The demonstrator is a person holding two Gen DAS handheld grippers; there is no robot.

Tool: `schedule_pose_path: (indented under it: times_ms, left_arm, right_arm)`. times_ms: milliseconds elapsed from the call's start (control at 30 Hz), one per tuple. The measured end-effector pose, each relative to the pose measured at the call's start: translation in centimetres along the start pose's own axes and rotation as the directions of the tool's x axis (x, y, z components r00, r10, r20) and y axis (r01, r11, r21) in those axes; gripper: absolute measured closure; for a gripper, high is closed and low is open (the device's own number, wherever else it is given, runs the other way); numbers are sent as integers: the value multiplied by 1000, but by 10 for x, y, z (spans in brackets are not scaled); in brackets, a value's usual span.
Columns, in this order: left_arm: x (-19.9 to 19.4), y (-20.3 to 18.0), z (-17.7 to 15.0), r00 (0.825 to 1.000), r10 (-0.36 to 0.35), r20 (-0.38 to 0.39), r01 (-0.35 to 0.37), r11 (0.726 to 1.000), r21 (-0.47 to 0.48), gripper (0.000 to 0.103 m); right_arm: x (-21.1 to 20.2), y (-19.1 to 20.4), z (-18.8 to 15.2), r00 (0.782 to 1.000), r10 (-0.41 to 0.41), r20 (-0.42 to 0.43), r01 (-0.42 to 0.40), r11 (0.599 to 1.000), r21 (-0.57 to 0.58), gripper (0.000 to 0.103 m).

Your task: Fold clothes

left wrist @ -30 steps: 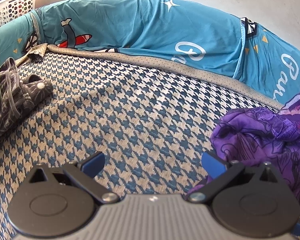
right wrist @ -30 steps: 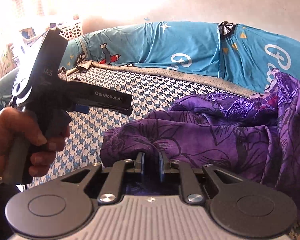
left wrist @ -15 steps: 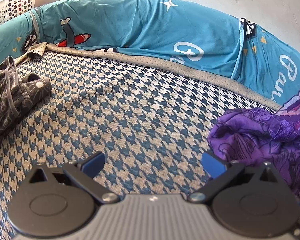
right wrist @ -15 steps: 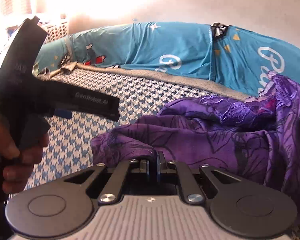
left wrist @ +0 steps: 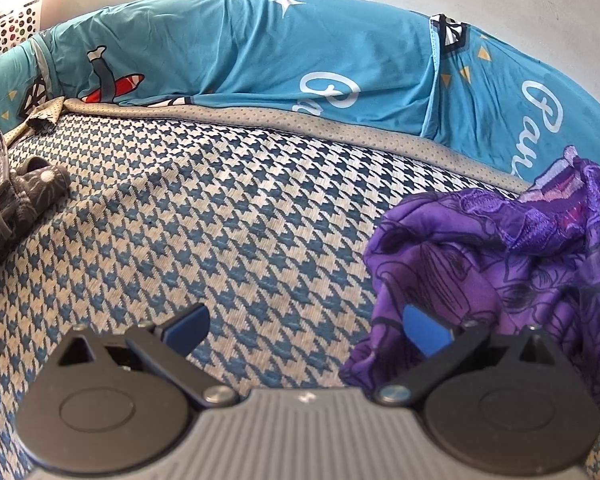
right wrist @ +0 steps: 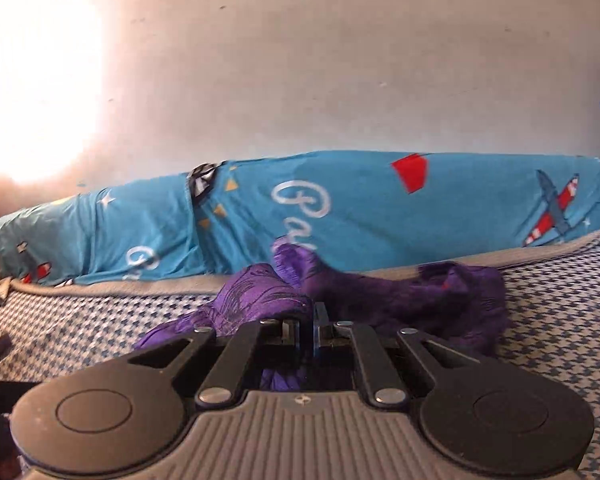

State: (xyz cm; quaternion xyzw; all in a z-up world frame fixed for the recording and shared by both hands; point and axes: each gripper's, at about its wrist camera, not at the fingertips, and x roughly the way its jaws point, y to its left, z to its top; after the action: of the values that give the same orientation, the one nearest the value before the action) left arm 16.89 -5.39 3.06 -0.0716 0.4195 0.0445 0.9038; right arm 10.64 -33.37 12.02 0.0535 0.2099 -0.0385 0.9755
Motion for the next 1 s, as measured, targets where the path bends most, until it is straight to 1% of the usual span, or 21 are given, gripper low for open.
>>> schedule_pose_path:
  times_ms: [100,167,233,400,500,567,700,733,767,800,867,900,933,967,1000]
  left_arm:
    - [-1,-9,-5,1000,-7,0,7,1000,19,0]
    - [-1,-16,-9,1000,-10,2,10,999,38,0]
    - [-3,-23,-12,1000,-11,5,11,998,57,0]
    - [-6,-39,-20,1000,-10,8,9,996,93,0]
    - [-8,-49,-22,1000,-19,5,18,994,107,0]
    - [-10,-57,-25,1000,-23,6,22,991,128,0]
    - [-10,-70,-30,1000,-26,-2,26,986,168,0]
    - [-10,-73,-31,1000,-28,-3,28,984,175,0]
    - [-10,-75,-32,1000,-27,-2,27,983,183,0]
    - [-10,-78,-33,1000,-25,-3,25,980,195,0]
    - [-10,-83,-36,1000,-20,1,19,976,218,0]
    - [-10,-84,-37,1000,-18,4,17,974,228,0]
    - [-10,-86,-38,1000,-15,8,13,971,238,0]
    - [-10,-88,-38,1000,-12,11,9,969,247,0]
    - [-9,-88,-39,1000,-13,10,10,968,251,0]
  right_arm:
    - [-12,-31,4,996,-84,21,82,994,69,96]
    - [-20,-49,6,990,-139,36,134,986,102,96]
    - [-29,-67,7,978,-201,54,193,974,116,96]
    - [-42,-103,6,955,-291,51,279,945,170,96]
    - [-50,-122,4,933,-357,52,342,920,189,96]
    - [-55,-133,3,914,-402,59,385,902,194,96]
    - [-61,-158,0,835,-548,50,528,824,207,96]
    - [-62,-166,-1,819,-573,37,553,804,218,96]
    - [-62,-174,-3,798,-603,14,585,779,225,96]
    - [-61,-180,-4,784,-621,-4,605,763,227,96]
    - [-63,-191,-7,793,-609,-32,596,763,249,95]
    - [-64,-195,-7,793,-607,-48,598,760,255,89]
    - [-64,-198,-7,791,-608,-64,601,756,260,72]
    - [-65,-199,-8,788,-612,-67,606,750,267,61]
    - [-67,-200,-8,783,-618,-67,610,743,275,48]
